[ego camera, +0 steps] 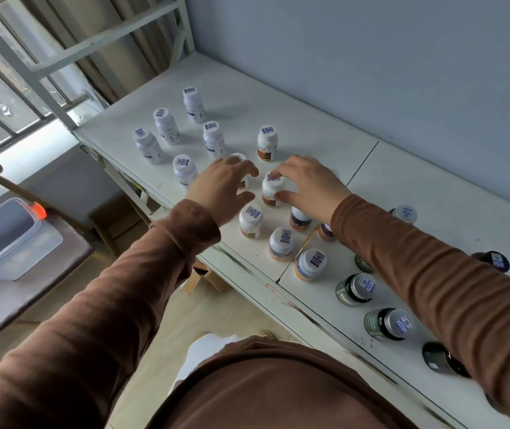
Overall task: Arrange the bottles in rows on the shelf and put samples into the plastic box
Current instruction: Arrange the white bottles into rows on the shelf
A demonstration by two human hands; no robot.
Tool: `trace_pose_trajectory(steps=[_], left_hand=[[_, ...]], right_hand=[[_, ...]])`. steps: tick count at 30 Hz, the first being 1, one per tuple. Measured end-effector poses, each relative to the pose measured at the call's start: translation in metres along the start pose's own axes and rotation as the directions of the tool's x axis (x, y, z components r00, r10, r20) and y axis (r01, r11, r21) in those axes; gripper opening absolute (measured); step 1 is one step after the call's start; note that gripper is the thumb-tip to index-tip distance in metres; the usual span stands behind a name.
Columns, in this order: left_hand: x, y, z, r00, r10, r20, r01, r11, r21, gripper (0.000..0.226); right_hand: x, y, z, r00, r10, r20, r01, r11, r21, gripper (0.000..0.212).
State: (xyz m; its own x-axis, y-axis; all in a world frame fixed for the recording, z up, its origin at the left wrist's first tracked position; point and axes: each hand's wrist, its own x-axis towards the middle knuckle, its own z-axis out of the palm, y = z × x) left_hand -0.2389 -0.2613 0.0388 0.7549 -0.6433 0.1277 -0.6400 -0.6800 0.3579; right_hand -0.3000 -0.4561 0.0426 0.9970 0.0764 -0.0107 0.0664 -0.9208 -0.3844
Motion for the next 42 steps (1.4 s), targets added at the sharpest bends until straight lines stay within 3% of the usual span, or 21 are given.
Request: trace_pose_trajectory(steps=[5, 10, 21, 23, 27, 29, 30, 33, 36, 37, 39, 42], left_hand=[[-0.038, 0.015, 0.006, 1.0, -0.02, -0.018, 0.02, 1.0, -0.007, 0.036], [-0.07, 0.021, 0.024, 1.0, -0.013, -0.023, 0.012, 0.999, -0.045, 0.033], [-0.094, 0.032, 0.07, 0.979, -0.157, 0.133, 0.176, 0.973, -0.148, 0.037], [-0.099, 0.037, 0.078, 0.976, -0.18, 0.125, 0.203, 0.958, -0.201, 0.042], [-0.109, 0.054, 0.083, 0.978, -0.21, -0.005, 0.188, 0.885, -0.427, 0.047], [-0.109, 0.062, 0.079, 0.977, -0.21, 0.032, 0.185, 0.769, -0.612, 0.044], [-0.108, 0.067, 0.076, 0.975, -0.206, 0.08, 0.198, 0.655, -0.729, 0.042], [-0.102, 0.085, 0.066, 0.937, -0.2, 0.286, 0.324, 0.194, -0.926, 0.035], [-0.094, 0.107, 0.058, 0.846, -0.145, 0.513, 0.475, -0.234, -0.848, 0.045], [-0.091, 0.113, 0.057, 0.826, -0.119, 0.551, 0.495, -0.316, -0.81, 0.048], [-0.085, 0.119, 0.06, 0.807, -0.095, 0.583, 0.509, -0.387, -0.769, 0.049], [-0.079, 0.125, 0.064, 0.804, -0.126, 0.58, 0.505, -0.368, -0.781, 0.047]], right_hand=[[-0.035, -0.005, 0.013, 0.987, -0.091, 0.132, 0.093, 0.996, -0.003, 0.033], [-0.057, -0.007, 0.033, 0.968, -0.07, 0.242, 0.097, 0.99, -0.104, 0.033], [-0.066, -0.014, 0.055, 0.98, 0.015, 0.198, 0.025, 0.98, -0.199, 0.05], [-0.07, -0.014, 0.052, 0.988, 0.013, 0.154, 0.011, 0.988, -0.154, 0.046], [-0.087, -0.015, 0.029, 0.996, 0.083, 0.015, -0.085, 0.981, 0.174, 0.038], [-0.099, -0.012, 0.019, 0.987, 0.159, -0.012, -0.145, 0.929, 0.339, 0.032], [-0.103, -0.009, 0.015, 0.979, 0.203, -0.008, -0.181, 0.89, 0.42, 0.029], [-0.107, -0.002, 0.002, 0.957, 0.277, 0.082, -0.262, 0.712, 0.651, 0.04], [-0.104, 0.002, -0.014, 0.951, 0.275, 0.14, -0.28, 0.576, 0.768, 0.043], [-0.104, 0.003, -0.019, 0.952, 0.265, 0.155, -0.281, 0.549, 0.787, 0.039], [-0.103, 0.007, -0.025, 0.954, 0.233, 0.188, -0.287, 0.528, 0.799, 0.037], [-0.101, 0.017, -0.026, 0.955, 0.209, 0.21, -0.292, 0.54, 0.79, 0.037]])
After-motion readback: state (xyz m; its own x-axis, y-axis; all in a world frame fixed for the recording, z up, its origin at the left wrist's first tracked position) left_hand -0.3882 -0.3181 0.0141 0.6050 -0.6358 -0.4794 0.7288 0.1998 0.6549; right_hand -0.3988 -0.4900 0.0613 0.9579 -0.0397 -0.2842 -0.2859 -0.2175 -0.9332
